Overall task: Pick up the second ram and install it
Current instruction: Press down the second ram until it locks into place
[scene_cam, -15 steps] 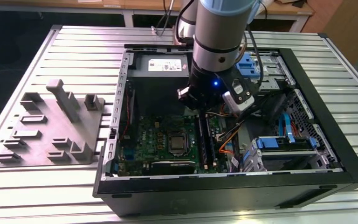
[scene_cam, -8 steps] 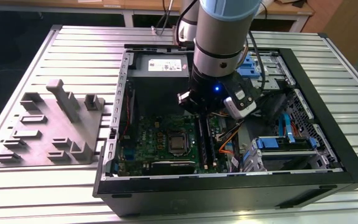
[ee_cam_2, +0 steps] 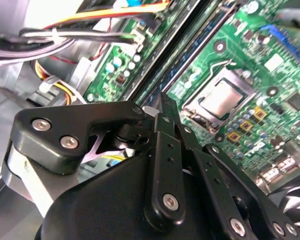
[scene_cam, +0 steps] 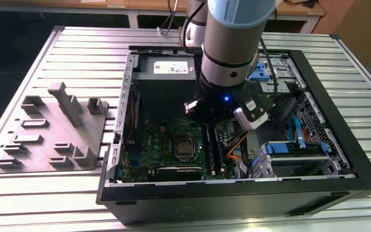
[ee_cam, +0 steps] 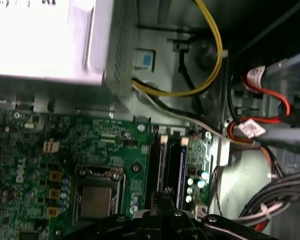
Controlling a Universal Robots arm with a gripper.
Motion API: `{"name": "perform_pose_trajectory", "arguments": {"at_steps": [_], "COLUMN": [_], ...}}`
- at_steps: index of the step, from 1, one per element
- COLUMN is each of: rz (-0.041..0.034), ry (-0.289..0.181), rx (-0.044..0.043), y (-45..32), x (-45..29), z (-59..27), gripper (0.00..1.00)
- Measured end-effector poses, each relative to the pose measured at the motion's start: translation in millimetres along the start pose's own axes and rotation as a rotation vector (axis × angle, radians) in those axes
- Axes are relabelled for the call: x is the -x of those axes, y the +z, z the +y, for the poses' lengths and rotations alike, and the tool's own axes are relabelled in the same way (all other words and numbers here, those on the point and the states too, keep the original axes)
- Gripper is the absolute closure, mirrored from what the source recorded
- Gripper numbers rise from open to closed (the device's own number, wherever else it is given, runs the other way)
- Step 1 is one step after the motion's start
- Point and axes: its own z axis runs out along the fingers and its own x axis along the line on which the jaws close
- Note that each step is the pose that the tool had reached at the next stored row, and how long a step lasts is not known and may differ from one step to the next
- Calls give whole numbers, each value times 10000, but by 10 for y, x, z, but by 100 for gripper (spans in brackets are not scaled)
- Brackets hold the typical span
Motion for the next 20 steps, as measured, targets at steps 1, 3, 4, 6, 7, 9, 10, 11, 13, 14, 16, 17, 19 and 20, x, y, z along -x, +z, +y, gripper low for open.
{"name": "perform_pose_trajectory", "arguments": {"at_steps": [1, 3, 4, 6, 7, 9, 10, 11, 13, 14, 16, 17, 19, 20], "rz": [0, 0, 1, 0, 1, 0, 0, 0, 1, 0, 1, 1, 0, 0], "ry": [0, 0, 0, -1, 0, -1, -1, -1, -1, 0, -1, -1, -1, 0], "rx": [0, 0, -1, -1, -2, -1, -1, 0, -2, -1, -2, -1, 0, -2], "y": [-1, -3, -4, -6, -7, -8, -9, -9, -12, -12, -14, -15, -15, -15], "x": [-2, -5, -7, -9, -11, -14, -15, -17, -19, -21, -23, -25, -27, -28], "z": [-23, -66, -86, -124, -143, -181, -200, -218, -255, -274, -308, -326, -353, -356], "gripper": [90, 90, 90, 90, 90, 90, 90, 90, 90, 90, 90, 90, 90, 90]}}
